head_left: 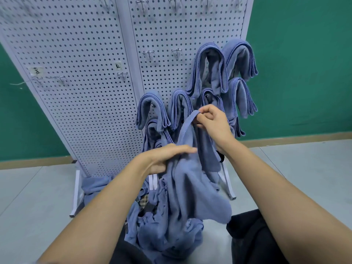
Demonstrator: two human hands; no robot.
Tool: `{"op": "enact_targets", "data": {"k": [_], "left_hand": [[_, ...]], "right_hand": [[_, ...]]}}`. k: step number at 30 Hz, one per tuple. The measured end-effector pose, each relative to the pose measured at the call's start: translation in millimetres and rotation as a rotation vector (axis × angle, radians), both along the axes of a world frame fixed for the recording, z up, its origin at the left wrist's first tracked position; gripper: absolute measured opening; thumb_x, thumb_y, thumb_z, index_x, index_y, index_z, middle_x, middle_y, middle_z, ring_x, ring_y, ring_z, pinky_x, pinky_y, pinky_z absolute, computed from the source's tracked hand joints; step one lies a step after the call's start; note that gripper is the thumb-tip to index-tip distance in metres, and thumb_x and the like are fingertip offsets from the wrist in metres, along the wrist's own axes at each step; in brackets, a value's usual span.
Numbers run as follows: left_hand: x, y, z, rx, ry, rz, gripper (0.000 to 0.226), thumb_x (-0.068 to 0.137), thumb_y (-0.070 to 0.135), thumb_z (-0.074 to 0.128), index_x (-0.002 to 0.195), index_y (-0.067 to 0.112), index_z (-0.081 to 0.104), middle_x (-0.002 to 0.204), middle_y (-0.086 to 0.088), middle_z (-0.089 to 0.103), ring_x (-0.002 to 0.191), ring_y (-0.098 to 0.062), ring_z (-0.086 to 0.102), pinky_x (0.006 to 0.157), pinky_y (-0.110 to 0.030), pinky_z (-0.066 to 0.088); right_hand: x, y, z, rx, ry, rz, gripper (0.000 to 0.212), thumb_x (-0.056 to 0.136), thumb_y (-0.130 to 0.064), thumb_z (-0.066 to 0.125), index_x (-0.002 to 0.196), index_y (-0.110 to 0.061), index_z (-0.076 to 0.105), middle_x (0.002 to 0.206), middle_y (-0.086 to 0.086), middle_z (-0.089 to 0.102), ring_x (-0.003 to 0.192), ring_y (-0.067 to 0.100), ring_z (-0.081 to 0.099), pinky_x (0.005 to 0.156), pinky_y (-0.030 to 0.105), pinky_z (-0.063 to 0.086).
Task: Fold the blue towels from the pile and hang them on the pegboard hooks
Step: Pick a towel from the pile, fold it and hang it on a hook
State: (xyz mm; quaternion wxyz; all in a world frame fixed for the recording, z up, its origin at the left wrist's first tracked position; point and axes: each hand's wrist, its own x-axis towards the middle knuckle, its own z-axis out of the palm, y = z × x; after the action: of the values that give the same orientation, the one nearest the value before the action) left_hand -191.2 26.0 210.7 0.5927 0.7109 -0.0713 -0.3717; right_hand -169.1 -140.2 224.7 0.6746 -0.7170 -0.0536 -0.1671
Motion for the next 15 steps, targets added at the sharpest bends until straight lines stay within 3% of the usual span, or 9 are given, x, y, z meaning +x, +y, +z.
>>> {"op": "enact_targets", "data": {"k": [2,4,5,7,9,12,15], "left_hand": [[1,-2,-4,0.111,0.022,-0.096,0.065,0.07,0.038,0.082,0.122,0.005,0.06,0.116,-0.013,0.068,0.109,-0.026,0.064,0.102,-0.042,0.046],[0,-3,-7,0.198,0.035,-0.137,0.057,0.076,0.031,0.079,0.124,0.006,0.059,0.117,-0.012,0.068,0.111,-0.026,0.064,0.102,-0.044,0.047],[0,-3,-6,0.147,0.067,-0.087,0.049,0.08,0.027,0.076,0.12,0.004,0.06,0.113,-0.013,0.069,0.107,-0.026,0.065,0.101,-0.043,0.048],[3,-1,-3,-0.11,0.131,0.09,0.02,0.09,0.021,0.064,0.098,0.003,0.066,0.098,-0.013,0.071,0.089,-0.023,0.069,0.089,-0.035,0.054],[7,6,5,-0.392,0.172,0.286,0.023,0.095,0.022,0.055,0.086,0.006,0.07,0.088,-0.01,0.07,0.08,-0.018,0.068,0.084,-0.03,0.055],[13,19,15,-0.683,0.178,0.519,0.034,0.096,0.026,0.055,0.083,0.001,0.075,0.091,-0.01,0.072,0.099,-0.015,0.066,0.097,-0.031,0.05],[14,24,23,-0.84,0.195,0.58,0.029,0.095,0.027,0.056,0.098,0.001,0.068,0.095,-0.012,0.072,0.098,-0.016,0.067,0.089,-0.033,0.054]], "right_hand": [[0,4,0,-0.016,-0.011,0.064,0.01,0.092,-0.005,0.057,0.088,-0.014,0.057,0.074,0.0,0.061,0.073,0.011,0.056,0.07,0.021,0.047],[0,8,-1,-0.052,-0.005,0.167,0.012,0.093,-0.006,0.058,0.095,-0.018,0.06,0.083,-0.003,0.067,0.079,0.007,0.061,0.076,0.02,0.048],[-1,10,-1,-0.059,0.007,0.223,0.015,0.094,-0.007,0.057,0.101,-0.02,0.06,0.09,-0.004,0.069,0.086,0.005,0.063,0.08,0.021,0.05],[-2,10,-1,-0.043,0.044,0.287,0.023,0.095,-0.008,0.054,0.112,-0.023,0.056,0.103,-0.004,0.07,0.099,0.008,0.065,0.086,0.023,0.053],[-3,4,-2,-0.03,0.091,0.241,0.021,0.095,-0.011,0.055,0.114,-0.02,0.055,0.104,0.0,0.07,0.095,0.012,0.066,0.081,0.022,0.054],[-8,-12,-6,-0.045,0.19,0.143,0.01,0.096,-0.016,0.055,0.105,-0.011,0.056,0.095,0.006,0.065,0.077,0.012,0.06,0.067,0.015,0.051],[-15,-25,-14,-0.129,0.337,0.134,0.019,0.097,-0.027,0.053,0.099,-0.009,0.057,0.094,0.008,0.057,0.08,0.015,0.052,0.072,0.021,0.049]]}}
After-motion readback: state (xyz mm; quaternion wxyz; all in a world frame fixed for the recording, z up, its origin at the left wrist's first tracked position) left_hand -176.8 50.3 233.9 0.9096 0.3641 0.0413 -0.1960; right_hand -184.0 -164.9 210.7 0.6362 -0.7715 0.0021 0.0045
